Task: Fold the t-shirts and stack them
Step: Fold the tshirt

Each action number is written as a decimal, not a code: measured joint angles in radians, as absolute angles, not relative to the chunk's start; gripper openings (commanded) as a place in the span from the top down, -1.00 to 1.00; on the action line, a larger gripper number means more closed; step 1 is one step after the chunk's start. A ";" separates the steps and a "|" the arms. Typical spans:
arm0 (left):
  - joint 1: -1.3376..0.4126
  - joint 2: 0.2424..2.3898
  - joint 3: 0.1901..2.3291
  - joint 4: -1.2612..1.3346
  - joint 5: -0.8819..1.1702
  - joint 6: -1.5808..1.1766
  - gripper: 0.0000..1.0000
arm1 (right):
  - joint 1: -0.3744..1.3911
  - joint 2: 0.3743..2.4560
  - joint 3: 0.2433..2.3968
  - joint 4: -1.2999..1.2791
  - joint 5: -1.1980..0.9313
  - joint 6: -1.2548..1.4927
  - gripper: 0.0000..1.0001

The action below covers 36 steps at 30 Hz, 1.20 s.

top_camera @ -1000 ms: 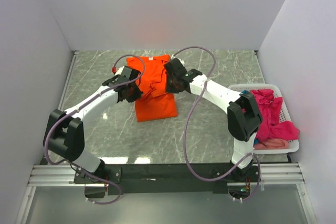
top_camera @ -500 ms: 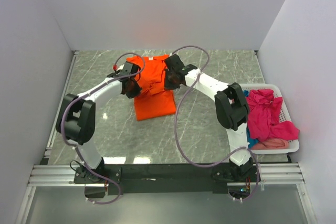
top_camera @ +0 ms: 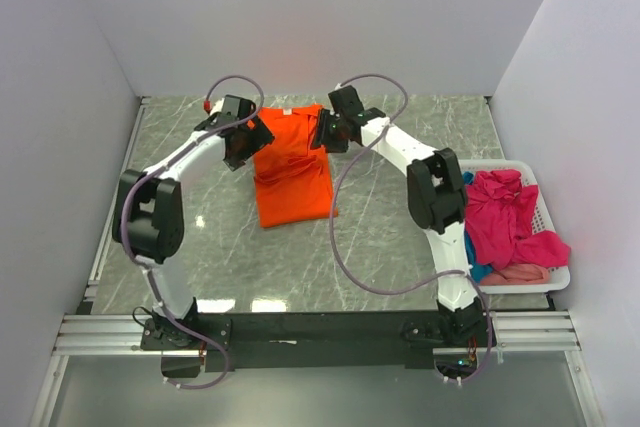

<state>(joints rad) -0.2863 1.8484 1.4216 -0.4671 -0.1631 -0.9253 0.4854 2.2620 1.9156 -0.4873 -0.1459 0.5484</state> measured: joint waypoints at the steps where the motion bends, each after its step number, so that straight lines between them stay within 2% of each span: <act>1: -0.287 1.826 1.404 -0.456 -0.162 -0.925 -0.99 | 0.483 2.230 1.867 -0.465 -0.152 0.545 -0.18; 3: -0.290 1.767 1.355 -0.453 -0.158 -0.925 -0.99 | 0.483 2.156 1.759 -0.448 -0.167 0.545 -0.22; 6: -0.294 1.667 1.254 -0.449 -0.138 -0.925 -0.99 | 0.492 2.035 1.593 -0.419 -0.209 0.542 -0.44; 10: -0.305 1.517 1.066 -0.437 -0.118 -0.934 -0.99 | 0.525 1.950 1.488 -0.387 -0.266 0.522 -0.49; 16: -0.323 1.267 0.818 -0.468 -0.102 -0.960 -0.99 | 0.614 2.018 1.559 -0.358 -0.306 0.489 -0.50; 22: -0.323 1.109 0.709 -0.530 -0.114 -0.986 -0.99 | 0.668 2.152 1.686 -0.353 -0.309 0.485 -0.51; 27: -0.323 1.079 0.695 -0.561 -0.130 -0.991 -0.99 | 0.671 2.237 1.768 -0.350 -0.305 0.490 -0.57; 36: -0.323 1.126 0.711 -0.572 -0.154 -0.985 -0.99 | 0.683 2.324 1.870 -0.335 -0.252 0.517 -0.58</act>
<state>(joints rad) -0.3233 1.1259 0.7113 -0.5716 -0.1543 -0.9852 0.6830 2.3241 1.8702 -0.3347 -0.2523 0.5171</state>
